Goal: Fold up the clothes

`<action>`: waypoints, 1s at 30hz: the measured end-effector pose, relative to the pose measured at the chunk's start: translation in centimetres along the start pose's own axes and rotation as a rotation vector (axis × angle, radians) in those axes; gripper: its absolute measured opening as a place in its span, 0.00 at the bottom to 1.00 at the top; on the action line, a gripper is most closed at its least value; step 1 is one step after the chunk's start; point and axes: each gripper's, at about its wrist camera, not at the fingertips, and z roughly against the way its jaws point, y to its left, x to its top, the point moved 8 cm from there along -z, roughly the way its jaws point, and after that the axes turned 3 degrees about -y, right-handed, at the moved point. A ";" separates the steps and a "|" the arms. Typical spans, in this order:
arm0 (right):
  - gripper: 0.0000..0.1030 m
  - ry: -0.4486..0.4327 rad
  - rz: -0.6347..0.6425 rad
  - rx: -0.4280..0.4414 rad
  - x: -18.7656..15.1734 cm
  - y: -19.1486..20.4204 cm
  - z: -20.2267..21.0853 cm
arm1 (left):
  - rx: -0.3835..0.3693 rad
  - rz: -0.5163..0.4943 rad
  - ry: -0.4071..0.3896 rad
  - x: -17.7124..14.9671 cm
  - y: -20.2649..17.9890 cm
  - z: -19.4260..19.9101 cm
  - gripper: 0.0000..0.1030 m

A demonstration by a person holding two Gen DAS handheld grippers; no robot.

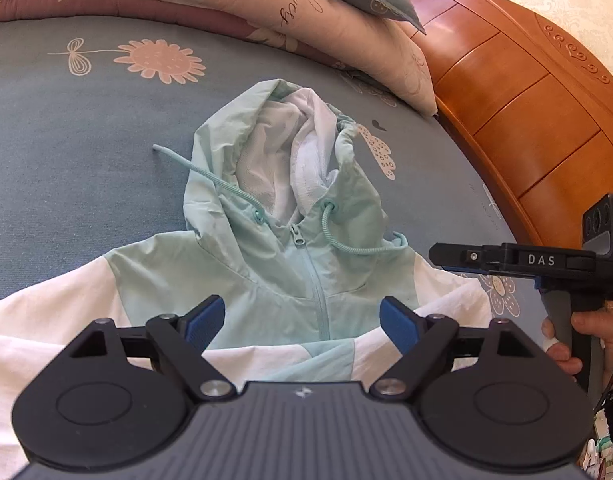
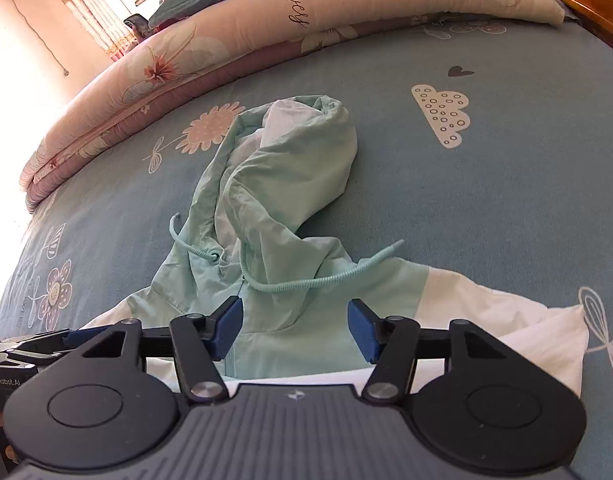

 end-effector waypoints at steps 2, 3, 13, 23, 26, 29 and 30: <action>0.61 -0.006 -0.016 0.006 1.7 -0.4 -0.8 | 0.008 -0.003 0.001 0.7 0.3 -0.3 0.81; 0.61 -0.010 -0.027 0.015 2.8 -0.6 -1.1 | 0.011 -0.005 0.000 1.0 0.5 -0.4 0.81; 0.61 -0.105 0.163 -0.065 16.3 0.2 -8.2 | -0.079 0.041 0.001 2.3 -0.6 -2.7 0.81; 0.67 0.169 0.722 -0.186 17.7 1.9 -21.3 | -0.137 0.123 0.032 0.3 0.1 -3.5 0.81; 0.71 0.194 0.796 -0.204 16.8 1.7 -22.9 | -0.127 0.136 0.034 0.2 1.0 -3.5 0.82; 0.72 0.182 0.755 -0.206 17.3 1.5 -24.2 | -0.120 0.153 0.039 0.0 1.7 -3.7 0.82; 0.72 0.187 0.719 -0.201 17.5 1.4 -24.6 | -0.117 0.157 0.042 -0.1 1.8 -3.8 0.82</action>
